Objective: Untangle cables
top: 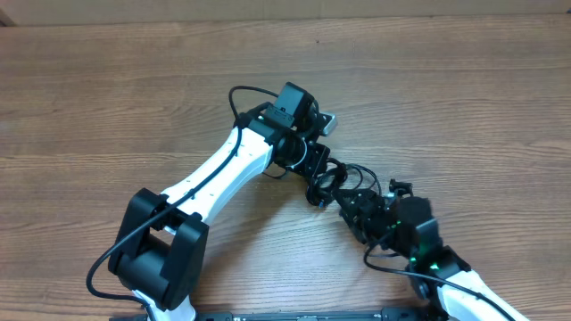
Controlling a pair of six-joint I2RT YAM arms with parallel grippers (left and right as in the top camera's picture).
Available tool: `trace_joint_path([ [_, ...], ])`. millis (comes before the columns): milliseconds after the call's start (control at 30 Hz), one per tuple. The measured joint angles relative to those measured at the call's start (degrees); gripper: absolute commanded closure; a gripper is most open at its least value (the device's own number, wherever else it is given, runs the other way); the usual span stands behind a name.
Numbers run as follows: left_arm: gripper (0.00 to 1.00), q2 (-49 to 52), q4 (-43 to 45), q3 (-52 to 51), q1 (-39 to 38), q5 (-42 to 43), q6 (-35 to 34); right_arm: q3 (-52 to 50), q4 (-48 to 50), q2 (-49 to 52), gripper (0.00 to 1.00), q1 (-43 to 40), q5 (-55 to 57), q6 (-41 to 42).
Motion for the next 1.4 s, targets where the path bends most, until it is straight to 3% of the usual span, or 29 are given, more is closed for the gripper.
trace_joint_path([
  [167,0.96,0.00,0.00,0.00,-0.42,2.78,0.02,-0.07,4.94,4.20,0.53,3.67,11.06,3.91],
  [367,0.96,0.00,0.20,0.00,-0.42,7.98,0.02,-0.09,7.17,10.32,0.96,3.89,15.34,5.70],
  [500,0.96,0.00,-0.33,0.00,-0.42,6.36,0.28,-0.17,7.85,11.15,0.96,3.89,15.52,4.98],
  [633,0.96,0.00,-1.75,0.02,-0.42,-0.57,0.50,-0.17,9.84,9.40,0.96,2.69,12.66,0.90],
  [800,0.96,0.00,-4.37,0.04,-0.42,-10.10,0.85,-0.17,9.03,1.55,0.96,-4.70,5.57,-5.31],
  [933,0.96,0.00,-4.33,0.04,-0.42,-12.22,1.03,-0.17,7.06,-3.45,0.96,-11.65,-0.46,-8.09],
  [1000,0.96,0.00,-4.11,0.04,-0.42,-11.56,1.75,-0.17,6.51,-4.76,0.96,-14.45,-2.23,-8.96],
  [1233,0.96,0.00,-4.98,0.07,-0.76,1.14,13.73,-0.17,6.29,-4.94,0.96,-19.12,-2.58,-8.31],
  [1400,0.96,0.00,-5.57,0.07,-1.46,8.02,20.63,-0.17,6.38,-4.96,0.96,-19.41,-1.05,-1.88],
])
